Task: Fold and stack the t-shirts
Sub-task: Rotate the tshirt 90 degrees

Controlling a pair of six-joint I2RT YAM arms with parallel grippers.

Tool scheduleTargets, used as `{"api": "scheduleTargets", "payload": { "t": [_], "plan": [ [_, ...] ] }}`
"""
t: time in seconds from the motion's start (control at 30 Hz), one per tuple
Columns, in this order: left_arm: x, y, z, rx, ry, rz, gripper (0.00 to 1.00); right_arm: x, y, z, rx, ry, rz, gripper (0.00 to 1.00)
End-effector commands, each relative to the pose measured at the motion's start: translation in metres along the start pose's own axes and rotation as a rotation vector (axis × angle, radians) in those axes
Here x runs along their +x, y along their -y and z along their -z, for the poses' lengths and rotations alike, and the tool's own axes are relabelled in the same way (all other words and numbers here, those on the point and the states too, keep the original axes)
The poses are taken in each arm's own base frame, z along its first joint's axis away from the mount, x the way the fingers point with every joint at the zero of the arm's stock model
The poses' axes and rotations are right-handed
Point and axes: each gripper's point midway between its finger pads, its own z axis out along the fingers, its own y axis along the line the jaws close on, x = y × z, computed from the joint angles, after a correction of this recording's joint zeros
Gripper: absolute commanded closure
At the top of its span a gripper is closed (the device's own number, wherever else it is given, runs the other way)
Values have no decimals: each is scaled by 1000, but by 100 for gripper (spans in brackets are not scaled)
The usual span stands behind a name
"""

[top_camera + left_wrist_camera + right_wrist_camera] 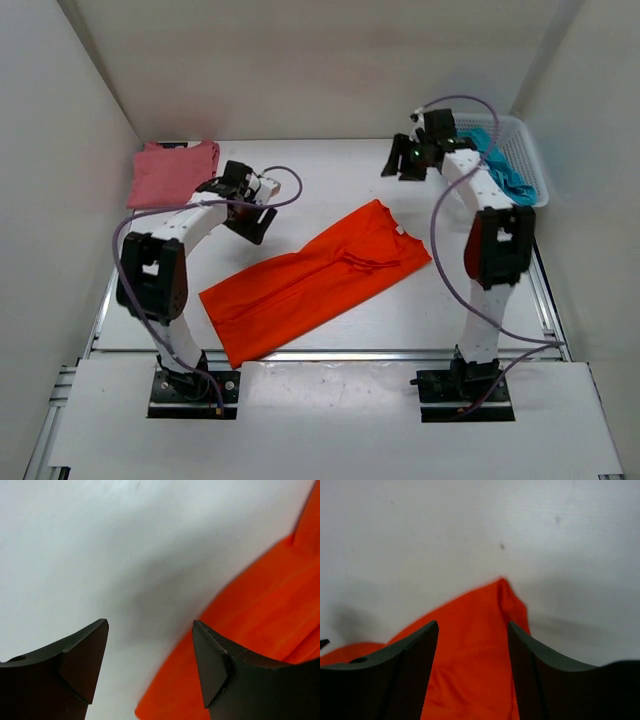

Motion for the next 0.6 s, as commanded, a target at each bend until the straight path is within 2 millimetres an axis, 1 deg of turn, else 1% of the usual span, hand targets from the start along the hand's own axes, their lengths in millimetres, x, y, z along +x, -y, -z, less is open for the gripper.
{"api": "scheduleTargets", "payload": {
  "t": [0.0,0.03,0.07,0.1,0.13,0.17,0.2,0.27,0.3,0.37,0.4,0.43,0.47,0.5,0.53,0.57],
  "plan": [
    [29,-12,34,-33,-3,24,21,18,13,68,89,53,11,38],
    [41,-16,36,-37,-19,39,21,38,18,78,104,52,-14,38],
    [54,-21,39,-51,-36,57,22,46,22,85,108,58,-18,38],
    [68,-20,37,-51,-65,58,21,71,25,91,122,40,-48,37],
    [74,-26,42,-67,-65,77,22,92,30,97,134,39,-83,37],
    [82,-26,42,-80,-73,87,22,101,36,99,148,39,-113,38],
    [92,-26,41,-88,-93,96,22,123,45,99,178,28,-157,37],
    [99,-25,41,-81,-86,139,23,164,66,99,238,-5,-289,37],
    [104,-23,41,-76,-95,173,24,167,79,100,255,9,-329,37],
    [107,-21,40,-69,-89,200,25,196,92,96,274,-25,-410,36],
    [111,-19,39,-69,-99,200,25,195,94,95,279,-13,-424,37],
    [108,-22,43,-83,-80,200,24,198,98,94,286,-7,-426,37],
    [112,-22,41,-80,-91,210,25,206,100,90,291,-21,-433,36],
    [114,-22,41,-77,-92,221,24,207,102,89,290,-24,-447,35],
    [118,-24,39,-83,-104,225,25,214,101,82,276,-46,-464,34],
    [119,-27,40,-82,-104,247,25,221,103,80,280,-71,-477,35]
  ]
}}
